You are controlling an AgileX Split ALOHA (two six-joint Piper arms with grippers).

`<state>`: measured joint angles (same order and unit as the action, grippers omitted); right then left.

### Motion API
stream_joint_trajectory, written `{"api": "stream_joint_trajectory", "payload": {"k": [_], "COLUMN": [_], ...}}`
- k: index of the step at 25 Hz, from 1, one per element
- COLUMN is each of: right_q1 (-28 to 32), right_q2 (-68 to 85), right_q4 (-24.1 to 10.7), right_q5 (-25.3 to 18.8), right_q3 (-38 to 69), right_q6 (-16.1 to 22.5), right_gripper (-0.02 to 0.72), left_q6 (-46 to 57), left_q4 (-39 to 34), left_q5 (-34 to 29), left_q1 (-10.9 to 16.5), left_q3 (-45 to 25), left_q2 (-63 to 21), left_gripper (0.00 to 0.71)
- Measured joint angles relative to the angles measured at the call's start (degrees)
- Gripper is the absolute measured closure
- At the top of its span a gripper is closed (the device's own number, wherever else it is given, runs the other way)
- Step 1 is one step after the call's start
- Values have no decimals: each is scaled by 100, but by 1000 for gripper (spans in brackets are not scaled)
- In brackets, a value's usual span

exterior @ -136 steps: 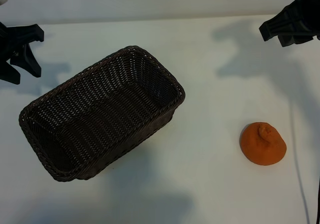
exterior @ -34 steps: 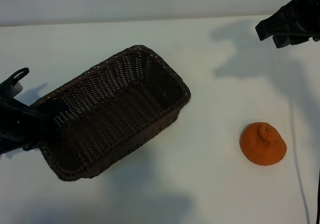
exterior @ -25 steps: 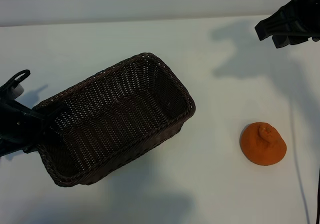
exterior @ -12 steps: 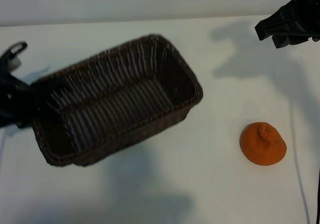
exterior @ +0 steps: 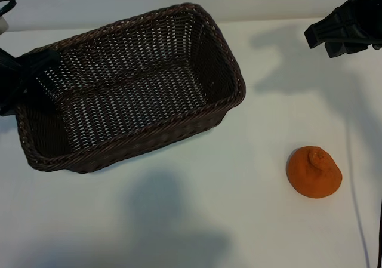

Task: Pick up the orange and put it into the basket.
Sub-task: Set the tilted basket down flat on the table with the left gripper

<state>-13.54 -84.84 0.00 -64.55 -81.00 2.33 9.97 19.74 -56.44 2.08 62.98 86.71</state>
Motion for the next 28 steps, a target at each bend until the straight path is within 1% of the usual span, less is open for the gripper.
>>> {"api": "stream_joint_trajectory", "payload": {"k": [7, 15, 23, 28], "right_q1": [0, 0, 0, 0], "right_q2": [0, 0, 0, 0], "right_q4": [55, 61, 85, 90], "right_q5": [0, 0, 0, 2], "right_q3": [0, 0, 0, 0], "right_q6": [0, 0, 0, 0], "right_gripper": [375, 375, 375, 375], "left_q6": [-682, -1889, -2025, -2030], "left_q4": [-29, -29, 394, 651], "left_q5": [-202, -443, -417, -478], "left_q1": [0, 0, 0, 0], "left_q3": [11, 11, 58, 387], "left_q2": [0, -4, -4, 172], "left_gripper": [553, 553, 553, 553]}}
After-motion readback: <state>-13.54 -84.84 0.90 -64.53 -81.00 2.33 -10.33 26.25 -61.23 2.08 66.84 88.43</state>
